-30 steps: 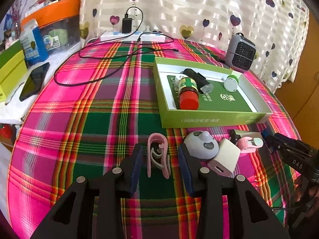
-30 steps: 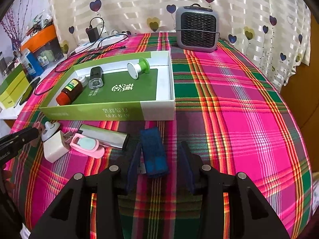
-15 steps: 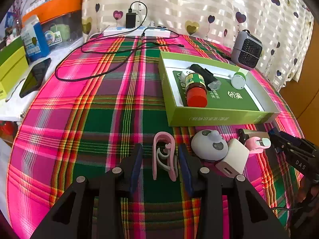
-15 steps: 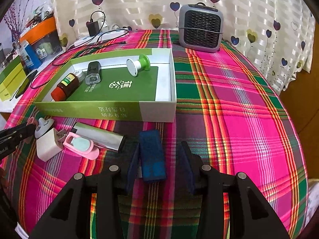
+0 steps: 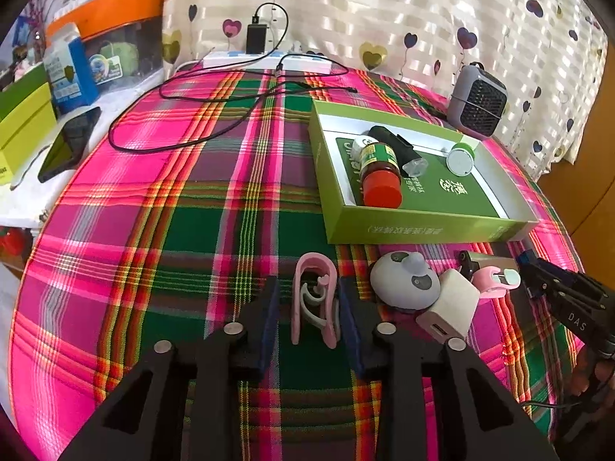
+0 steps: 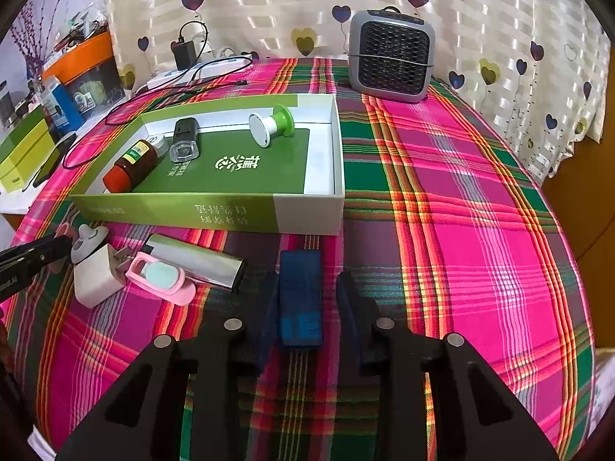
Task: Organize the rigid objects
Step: 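Grasp the pink clip with the left tool while the right tool lifts the blue stick, then carry the pink clip with the left tool while the right tool carries the blue stick toward the box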
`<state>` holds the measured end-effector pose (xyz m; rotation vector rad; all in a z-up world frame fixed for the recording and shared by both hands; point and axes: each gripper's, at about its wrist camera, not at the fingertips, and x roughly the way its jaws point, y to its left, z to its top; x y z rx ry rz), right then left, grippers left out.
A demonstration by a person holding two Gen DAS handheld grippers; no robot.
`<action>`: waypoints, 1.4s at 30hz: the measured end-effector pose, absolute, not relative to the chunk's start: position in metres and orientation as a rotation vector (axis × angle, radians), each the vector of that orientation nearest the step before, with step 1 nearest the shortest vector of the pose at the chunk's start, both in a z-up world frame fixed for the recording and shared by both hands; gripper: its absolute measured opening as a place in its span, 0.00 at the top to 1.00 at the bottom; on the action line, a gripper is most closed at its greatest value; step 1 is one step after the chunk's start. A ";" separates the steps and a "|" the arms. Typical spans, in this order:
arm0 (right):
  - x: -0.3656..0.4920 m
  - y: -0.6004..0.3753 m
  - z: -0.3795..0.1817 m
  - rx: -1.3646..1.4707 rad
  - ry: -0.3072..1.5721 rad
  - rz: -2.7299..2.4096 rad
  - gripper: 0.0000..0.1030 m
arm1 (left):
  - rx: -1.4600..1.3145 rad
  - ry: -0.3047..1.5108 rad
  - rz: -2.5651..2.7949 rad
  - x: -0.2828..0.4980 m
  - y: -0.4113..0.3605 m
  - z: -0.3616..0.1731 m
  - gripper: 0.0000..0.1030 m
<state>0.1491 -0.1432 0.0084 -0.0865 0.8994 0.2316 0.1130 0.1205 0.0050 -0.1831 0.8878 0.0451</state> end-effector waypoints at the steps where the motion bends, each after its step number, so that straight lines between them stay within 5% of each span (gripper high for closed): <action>1: 0.149 -0.143 0.008 -0.087 0.899 0.234 0.72 | -0.183 0.888 0.043 0.112 0.121 0.005 0.78; 4: 0.148 -0.141 0.008 -0.091 0.898 0.241 0.78 | -0.180 0.887 0.042 0.112 0.120 0.005 0.78; 42: 0.148 -0.143 0.010 -0.056 0.910 0.273 0.78 | -0.177 0.872 0.018 0.110 0.116 0.012 0.78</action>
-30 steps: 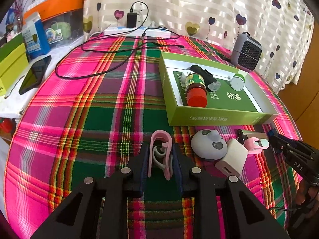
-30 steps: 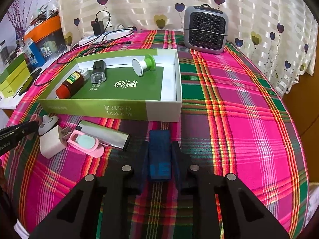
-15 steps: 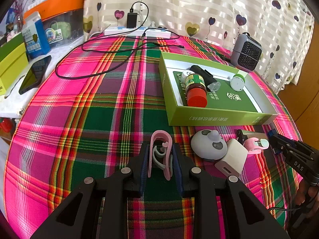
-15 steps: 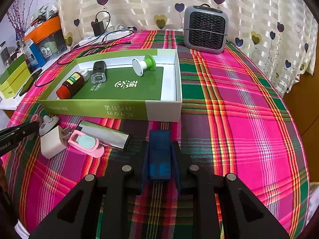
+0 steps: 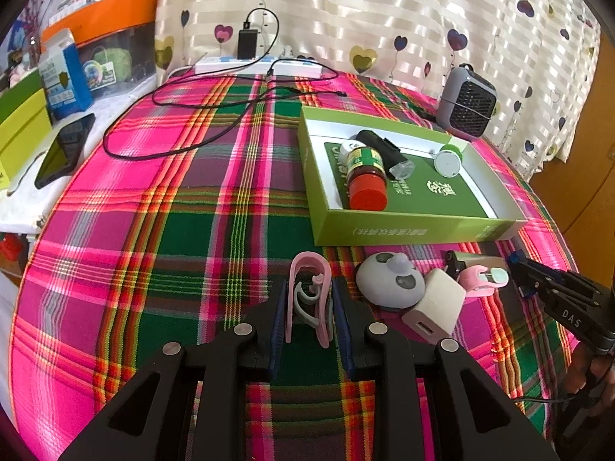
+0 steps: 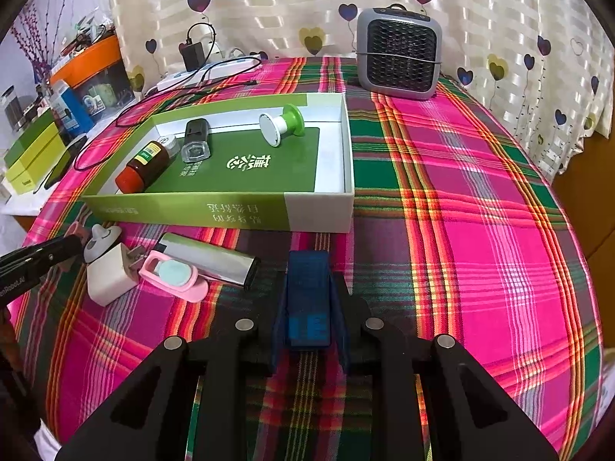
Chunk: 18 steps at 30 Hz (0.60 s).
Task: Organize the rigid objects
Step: 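Carry the pink clip with the left tool while the right tool carries the blue stick toward the box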
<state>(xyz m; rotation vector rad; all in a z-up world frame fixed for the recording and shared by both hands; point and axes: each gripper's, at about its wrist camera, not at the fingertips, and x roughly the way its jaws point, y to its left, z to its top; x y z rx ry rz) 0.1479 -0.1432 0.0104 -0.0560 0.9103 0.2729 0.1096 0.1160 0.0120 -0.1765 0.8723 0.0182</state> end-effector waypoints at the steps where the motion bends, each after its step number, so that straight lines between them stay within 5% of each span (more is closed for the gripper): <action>1: 0.148 -0.143 0.011 -0.056 0.910 0.273 0.78 | -0.177 0.870 0.017 0.109 0.115 0.013 0.78; 18: 0.145 -0.147 0.038 -0.049 0.862 0.284 0.78 | -0.156 0.814 -0.046 0.111 0.099 0.047 0.78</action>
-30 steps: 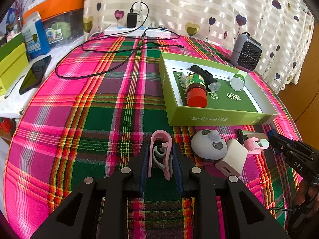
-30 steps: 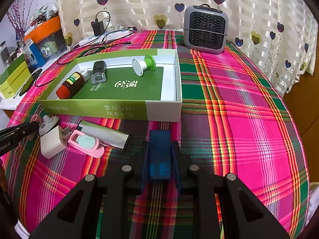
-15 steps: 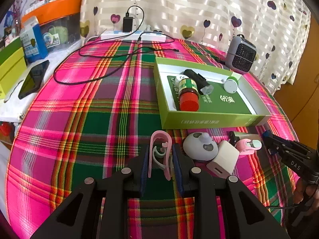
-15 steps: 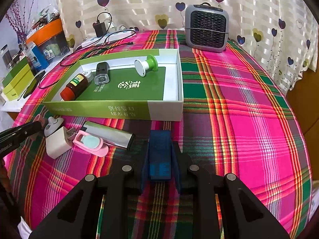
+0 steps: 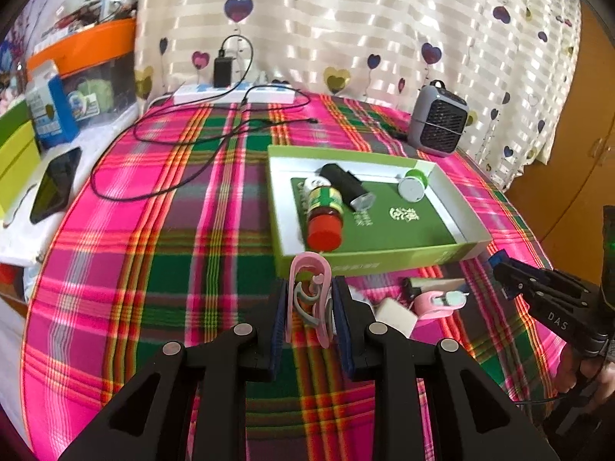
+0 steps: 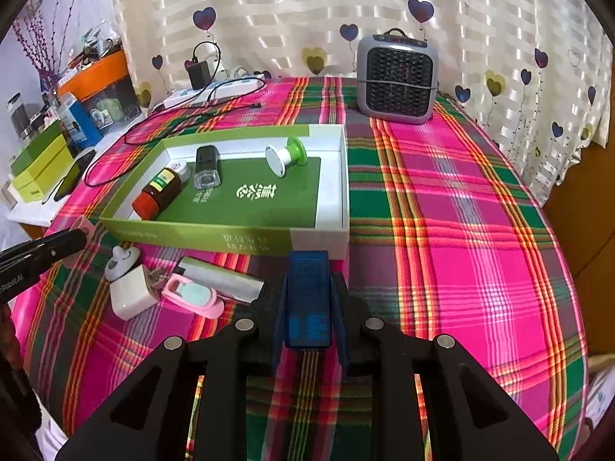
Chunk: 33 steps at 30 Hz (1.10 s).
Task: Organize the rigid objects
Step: 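Carry the pink clip with the left tool while the right tool carries the blue stick toward the box, then lower the pink clip into the box with the left tool while the right tool places the blue stick there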
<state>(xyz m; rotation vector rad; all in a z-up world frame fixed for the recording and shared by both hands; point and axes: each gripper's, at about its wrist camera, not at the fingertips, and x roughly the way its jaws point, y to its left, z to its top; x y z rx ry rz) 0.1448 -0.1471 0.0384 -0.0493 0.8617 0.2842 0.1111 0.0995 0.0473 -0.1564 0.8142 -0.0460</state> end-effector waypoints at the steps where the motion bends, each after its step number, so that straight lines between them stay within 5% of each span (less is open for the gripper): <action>1: 0.145 -0.147 0.041 -0.051 0.857 0.285 0.78 | -0.152 0.812 -0.051 0.113 0.097 0.049 0.78; 33: 0.234 -0.094 0.073 -0.095 0.842 0.478 0.78 | -0.106 0.851 -0.164 0.193 0.043 0.049 0.78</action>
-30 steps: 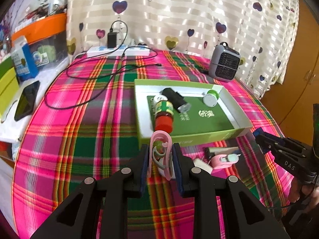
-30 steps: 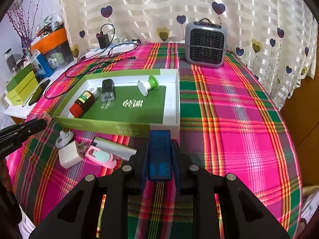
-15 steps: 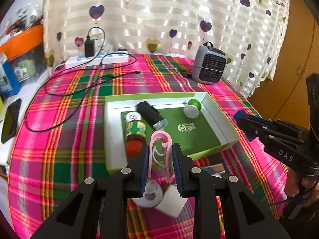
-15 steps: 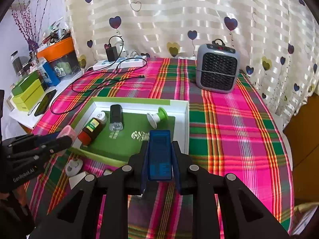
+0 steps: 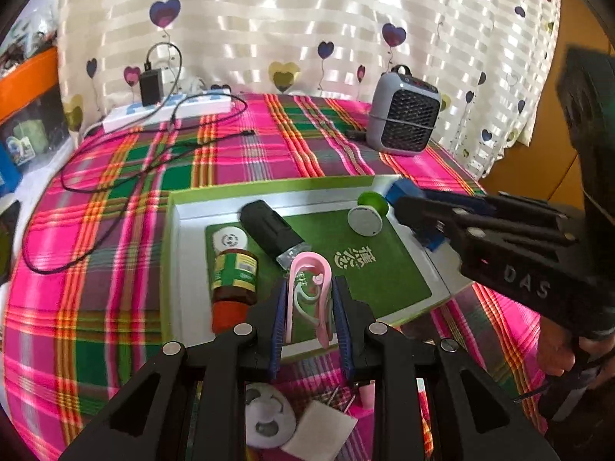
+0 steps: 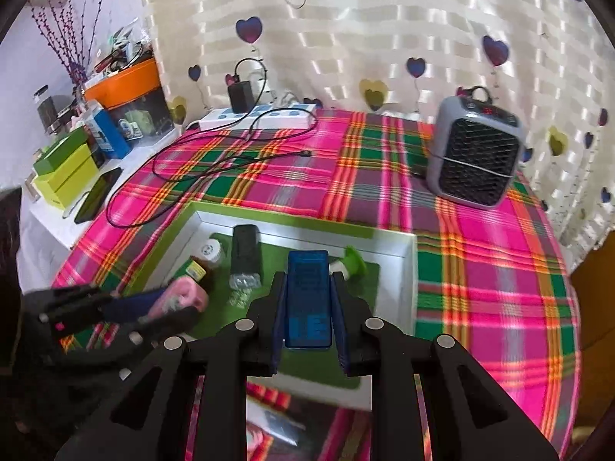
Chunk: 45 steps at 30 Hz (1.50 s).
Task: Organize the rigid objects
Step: 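Lower the pink clip into the box with the left tool while the right tool places the blue stick there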
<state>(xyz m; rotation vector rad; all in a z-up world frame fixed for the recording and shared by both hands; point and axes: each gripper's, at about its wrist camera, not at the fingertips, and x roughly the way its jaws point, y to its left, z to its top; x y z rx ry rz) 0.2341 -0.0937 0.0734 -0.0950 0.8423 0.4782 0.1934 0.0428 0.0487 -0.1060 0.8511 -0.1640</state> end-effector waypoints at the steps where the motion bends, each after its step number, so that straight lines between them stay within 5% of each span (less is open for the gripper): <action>1: 0.239 -0.091 0.072 -0.091 0.851 0.491 0.78 | -0.101 0.856 -0.161 0.196 0.042 0.046 0.78; 45: 0.306 -0.042 0.018 -0.158 0.996 0.570 0.78 | -0.095 0.937 -0.117 0.230 0.047 0.013 0.78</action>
